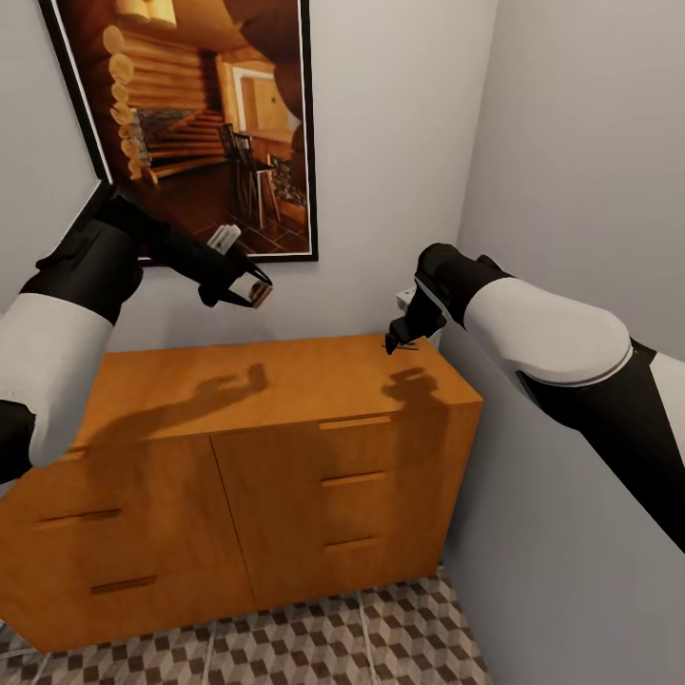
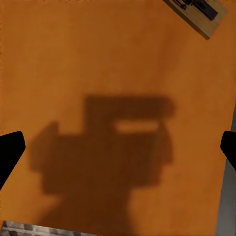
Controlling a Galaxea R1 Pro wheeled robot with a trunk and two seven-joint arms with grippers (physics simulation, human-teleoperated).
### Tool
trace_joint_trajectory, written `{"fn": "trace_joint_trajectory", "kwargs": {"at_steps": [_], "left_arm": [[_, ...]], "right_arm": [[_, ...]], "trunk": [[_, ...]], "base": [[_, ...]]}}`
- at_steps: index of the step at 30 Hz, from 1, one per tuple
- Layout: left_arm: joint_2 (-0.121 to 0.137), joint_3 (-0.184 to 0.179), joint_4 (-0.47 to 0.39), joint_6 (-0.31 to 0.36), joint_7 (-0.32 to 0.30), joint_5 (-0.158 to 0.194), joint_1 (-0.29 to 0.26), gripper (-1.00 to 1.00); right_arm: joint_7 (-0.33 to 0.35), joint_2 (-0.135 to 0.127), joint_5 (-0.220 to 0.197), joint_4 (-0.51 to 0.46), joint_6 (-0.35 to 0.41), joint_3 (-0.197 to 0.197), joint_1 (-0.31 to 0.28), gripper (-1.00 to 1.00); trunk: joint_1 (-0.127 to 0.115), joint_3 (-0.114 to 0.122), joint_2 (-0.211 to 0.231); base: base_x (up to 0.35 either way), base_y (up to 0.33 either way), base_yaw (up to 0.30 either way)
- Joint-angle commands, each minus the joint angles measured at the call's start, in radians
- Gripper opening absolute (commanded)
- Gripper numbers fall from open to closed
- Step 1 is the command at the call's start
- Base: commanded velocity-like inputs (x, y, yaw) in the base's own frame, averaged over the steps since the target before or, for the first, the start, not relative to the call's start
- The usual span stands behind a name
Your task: Take the four mousetraps from the cabinet in the bathroom and place them on the bathroom floor. Make sure all four end up on the same floor surface, and ensure that at least two of them are either under or directly next to the same bathroom sink.
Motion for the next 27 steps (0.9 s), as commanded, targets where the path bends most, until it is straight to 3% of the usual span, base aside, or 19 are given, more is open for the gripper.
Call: {"fn": "trace_joint_trajectory", "kwargs": {"at_steps": [1, 4, 10, 21, 27], "left_arm": [[0.001, -0.011, -0.002, 0.008, 0.006, 0.007, -0.001, -1.0], [-0.01, -0.037, -0.007, 0.005, 0.006, 0.007, -0.001, -1.0], [-0.037, -0.043, -0.009, 0.002, 0.005, 0.007, -0.001, -1.0], [-0.05, -0.044, -0.032, 0.01, -0.064, 0.007, -0.001, -1.0], [-0.04, -0.047, -0.031, 0.009, -0.057, 0.007, -0.001, -1.0]], "right_arm": [[0.01, 0.001, 0.0, 0.002, 0.003, 0.009, 0.0, 1.0], [0.012, 0.001, 0.0, 0.002, 0.003, 0.01, 0.0, 1.0], [0.013, 0.001, 0.0, 0.001, 0.003, 0.01, 0.001, 1.0], [0.005, 0.001, 0.003, 0.001, 0.003, 0.012, 0.001, 1.0], [0.003, 0.001, 0.003, 0.001, 0.001, 0.018, 0.001, 1.0]], "trunk": [[0.0, -0.001, 0.0], [0.0, -0.001, 0.0], [0.0, -0.001, 0.0], [0.0, -0.001, 0.0], [0.0, -0.001, 0.0]], "base": [[0.0, 0.0, 0.0], [0.0, 0.0, 0.0], [0.0, 0.0, 0.0], [0.0, 0.0, 0.0], [0.0, 0.0, 0.0]]}}
